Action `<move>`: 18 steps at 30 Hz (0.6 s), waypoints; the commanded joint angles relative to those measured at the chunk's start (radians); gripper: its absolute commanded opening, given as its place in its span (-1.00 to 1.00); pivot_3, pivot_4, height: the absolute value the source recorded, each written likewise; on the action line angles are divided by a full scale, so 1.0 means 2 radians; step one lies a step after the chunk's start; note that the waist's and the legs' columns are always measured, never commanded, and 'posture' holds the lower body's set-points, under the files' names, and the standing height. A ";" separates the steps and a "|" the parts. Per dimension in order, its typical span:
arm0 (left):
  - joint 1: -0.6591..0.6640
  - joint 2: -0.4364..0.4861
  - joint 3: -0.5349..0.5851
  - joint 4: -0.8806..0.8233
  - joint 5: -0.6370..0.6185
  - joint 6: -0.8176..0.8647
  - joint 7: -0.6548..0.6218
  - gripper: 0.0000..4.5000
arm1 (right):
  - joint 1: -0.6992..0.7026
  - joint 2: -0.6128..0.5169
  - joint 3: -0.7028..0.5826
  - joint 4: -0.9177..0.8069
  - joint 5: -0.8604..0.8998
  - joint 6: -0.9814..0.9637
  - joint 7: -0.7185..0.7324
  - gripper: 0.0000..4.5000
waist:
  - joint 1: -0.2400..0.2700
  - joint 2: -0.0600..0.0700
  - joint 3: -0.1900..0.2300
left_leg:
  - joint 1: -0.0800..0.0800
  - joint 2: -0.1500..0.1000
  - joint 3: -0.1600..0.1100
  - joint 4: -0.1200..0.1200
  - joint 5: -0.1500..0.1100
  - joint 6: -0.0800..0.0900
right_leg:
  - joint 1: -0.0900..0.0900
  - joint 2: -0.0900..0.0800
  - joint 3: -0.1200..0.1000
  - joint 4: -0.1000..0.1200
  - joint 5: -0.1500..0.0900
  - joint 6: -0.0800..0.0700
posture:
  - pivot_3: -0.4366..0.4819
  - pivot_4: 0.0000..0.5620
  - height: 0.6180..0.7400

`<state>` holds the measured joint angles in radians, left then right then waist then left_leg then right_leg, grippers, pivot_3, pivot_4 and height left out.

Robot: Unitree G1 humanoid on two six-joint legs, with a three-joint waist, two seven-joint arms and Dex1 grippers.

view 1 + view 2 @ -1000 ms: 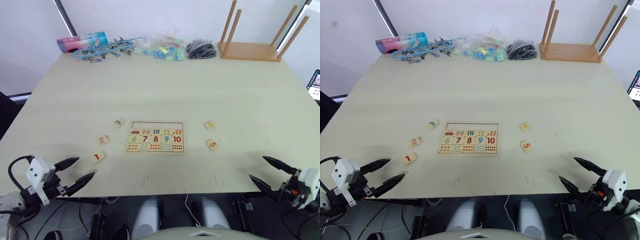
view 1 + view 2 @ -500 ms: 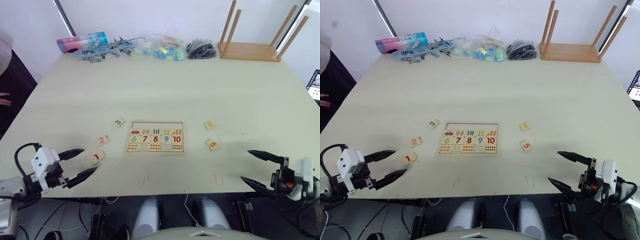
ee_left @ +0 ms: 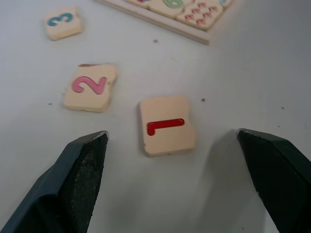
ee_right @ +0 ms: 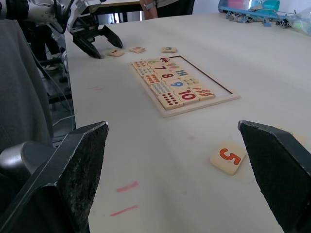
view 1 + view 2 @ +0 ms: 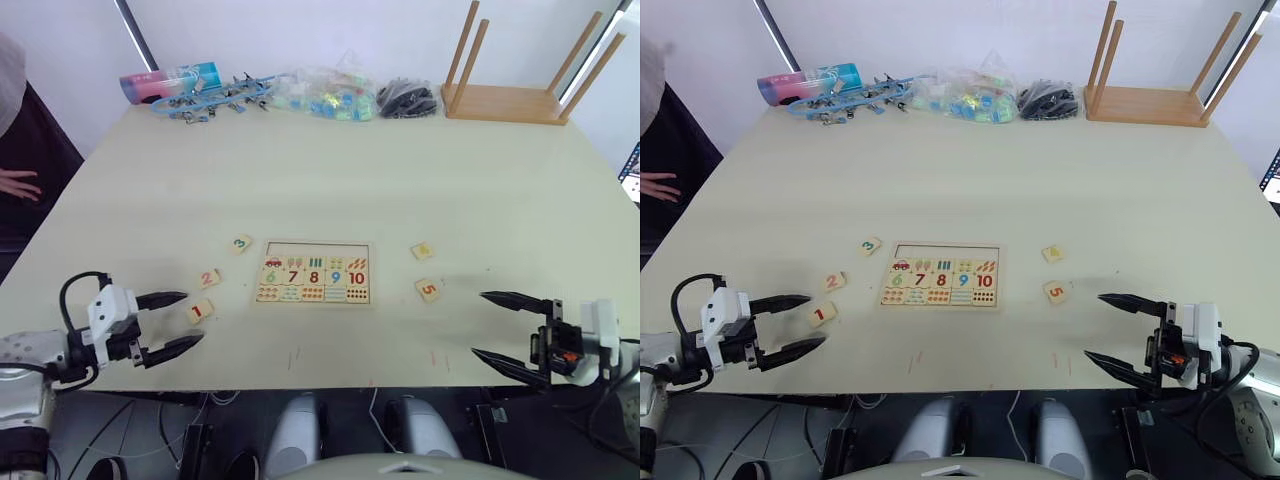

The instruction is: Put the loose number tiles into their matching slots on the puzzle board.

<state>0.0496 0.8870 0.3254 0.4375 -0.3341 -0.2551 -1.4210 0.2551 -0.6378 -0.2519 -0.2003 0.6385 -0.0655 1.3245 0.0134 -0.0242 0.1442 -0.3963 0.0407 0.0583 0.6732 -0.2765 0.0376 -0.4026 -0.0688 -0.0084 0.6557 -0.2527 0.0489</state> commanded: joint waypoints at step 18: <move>-0.006 0.038 -0.053 0.027 0.032 0.036 0.014 0.62 | -0.002 0.002 -0.003 -0.032 0.003 -0.006 -0.021 1.00 | 0.000 0.006 -0.003 | 0.002 0.000 0.002 0.000 0.000 0.000 | 0.000 0.001 0.002 0.001 0.000 0.000 | -0.05 -0.47 0.95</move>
<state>0.0218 0.9505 0.2442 0.4548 -0.3144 -0.2062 -1.4034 0.2572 -0.6334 -0.2510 -0.2272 0.6358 -0.0673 1.2828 0.0128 -0.0118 0.1378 -0.3926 0.0408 0.0616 0.6725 -0.2765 0.0376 -0.4025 -0.0669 -0.0048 0.6576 -0.2529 0.0490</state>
